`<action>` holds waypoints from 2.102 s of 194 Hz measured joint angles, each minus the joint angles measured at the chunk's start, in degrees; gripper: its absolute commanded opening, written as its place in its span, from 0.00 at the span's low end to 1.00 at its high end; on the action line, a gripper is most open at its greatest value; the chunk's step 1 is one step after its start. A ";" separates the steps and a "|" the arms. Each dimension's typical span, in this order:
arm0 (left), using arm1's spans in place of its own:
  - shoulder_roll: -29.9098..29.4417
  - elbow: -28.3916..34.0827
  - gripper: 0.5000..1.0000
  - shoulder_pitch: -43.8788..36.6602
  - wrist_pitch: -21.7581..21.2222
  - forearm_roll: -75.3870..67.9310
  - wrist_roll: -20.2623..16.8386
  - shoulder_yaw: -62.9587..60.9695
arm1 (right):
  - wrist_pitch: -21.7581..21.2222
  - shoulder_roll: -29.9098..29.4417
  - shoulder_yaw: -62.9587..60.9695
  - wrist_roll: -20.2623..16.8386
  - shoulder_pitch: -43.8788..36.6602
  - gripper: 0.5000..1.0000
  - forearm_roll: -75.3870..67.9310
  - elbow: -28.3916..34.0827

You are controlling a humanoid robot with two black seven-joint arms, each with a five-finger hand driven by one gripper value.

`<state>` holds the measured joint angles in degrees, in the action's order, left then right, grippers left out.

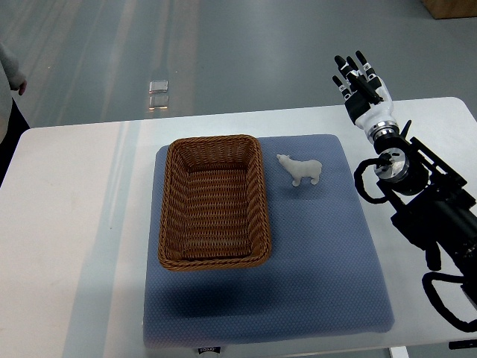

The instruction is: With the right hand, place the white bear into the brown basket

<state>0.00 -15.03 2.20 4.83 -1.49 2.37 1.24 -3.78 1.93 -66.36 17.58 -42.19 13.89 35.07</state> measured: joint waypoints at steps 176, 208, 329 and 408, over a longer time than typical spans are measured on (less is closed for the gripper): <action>0.00 -0.12 1.00 0.00 0.02 -0.01 0.01 -0.01 | -0.06 8.94 24.64 -9.35 -10.74 0.86 7.86 0.47; 0.00 -0.17 1.00 0.00 0.02 -0.02 0.01 -0.01 | -2.69 12.33 42.76 -14.71 -17.90 0.86 21.86 2.79; 0.00 -0.18 1.00 0.15 0.08 -0.02 0.07 0.04 | -16.13 11.47 68.90 -31.93 -33.15 0.85 33.56 6.51; 0.00 -0.18 1.00 0.18 0.02 -0.01 0.09 0.01 | -12.26 10.04 69.20 -31.91 -28.70 0.81 34.53 6.44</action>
<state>0.00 -15.21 2.38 4.85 -1.50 2.46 1.25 -16.04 11.97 2.84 -14.33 -70.89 48.42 41.50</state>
